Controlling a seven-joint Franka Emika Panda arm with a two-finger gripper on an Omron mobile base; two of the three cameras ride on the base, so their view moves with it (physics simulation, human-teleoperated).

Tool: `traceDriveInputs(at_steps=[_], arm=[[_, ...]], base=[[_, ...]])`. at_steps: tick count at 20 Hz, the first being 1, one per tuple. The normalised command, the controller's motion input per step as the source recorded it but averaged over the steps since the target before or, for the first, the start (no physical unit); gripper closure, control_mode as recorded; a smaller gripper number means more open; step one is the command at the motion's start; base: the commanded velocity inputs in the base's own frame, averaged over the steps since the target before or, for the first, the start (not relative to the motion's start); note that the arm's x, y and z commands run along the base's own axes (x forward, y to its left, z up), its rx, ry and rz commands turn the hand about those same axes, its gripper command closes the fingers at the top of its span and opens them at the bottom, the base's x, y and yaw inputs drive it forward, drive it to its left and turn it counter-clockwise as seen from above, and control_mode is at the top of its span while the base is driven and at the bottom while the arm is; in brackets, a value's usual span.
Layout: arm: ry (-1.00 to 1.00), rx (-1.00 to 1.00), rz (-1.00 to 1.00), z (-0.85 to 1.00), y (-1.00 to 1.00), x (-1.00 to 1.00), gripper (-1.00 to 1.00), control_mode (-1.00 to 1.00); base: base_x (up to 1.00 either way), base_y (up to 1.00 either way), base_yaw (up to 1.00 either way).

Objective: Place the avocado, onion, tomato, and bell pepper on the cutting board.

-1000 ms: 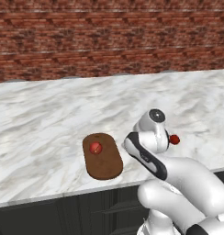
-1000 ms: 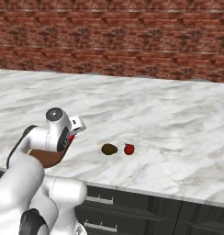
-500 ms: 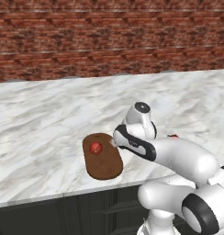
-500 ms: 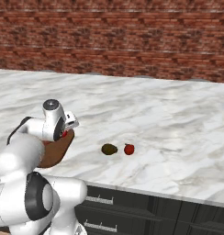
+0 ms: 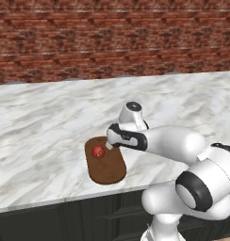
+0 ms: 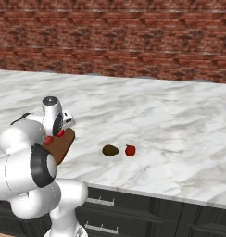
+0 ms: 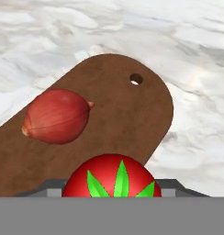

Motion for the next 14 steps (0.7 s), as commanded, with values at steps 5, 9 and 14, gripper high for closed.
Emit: traceDriveInputs(at_steps=[5,9,14], arm=[[0.04,0.00,0.05,-0.31,0.11,0.16,1.00,-1.00],[0.00,0.00,0.08,-0.20,0.08,0.06,1.00,-1.00],[0.02,-0.02,0.08,-0.24,0.10,0.12,1.00,-1.00]], base=[[0.00,0.00,0.00],[0.00,0.00,0.00],[0.00,0.00,0.00]])
